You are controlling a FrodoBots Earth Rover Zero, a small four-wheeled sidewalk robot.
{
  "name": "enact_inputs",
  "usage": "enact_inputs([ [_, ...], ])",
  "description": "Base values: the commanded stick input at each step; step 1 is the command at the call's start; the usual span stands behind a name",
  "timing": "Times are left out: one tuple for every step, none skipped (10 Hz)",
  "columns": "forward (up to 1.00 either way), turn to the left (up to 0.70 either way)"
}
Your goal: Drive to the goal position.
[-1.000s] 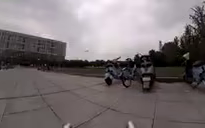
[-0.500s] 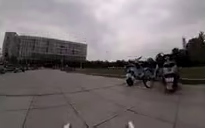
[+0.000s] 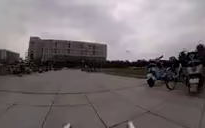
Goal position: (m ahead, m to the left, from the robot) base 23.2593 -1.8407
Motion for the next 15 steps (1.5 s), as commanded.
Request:
enact_inputs([
  [0.7,0.05],
  [0.7,0.14],
  [0.7,0.14],
  [0.7,0.14],
  [0.7,0.14],
  [0.7,0.14],
  [0.7,0.14],
  [0.7,0.14],
  [0.7,0.14],
  [0.7,0.14],
  [0.7,0.14],
  [0.7,0.14],
  [0.7,0.14],
  [0.7,0.14],
  [0.7,0.14],
])
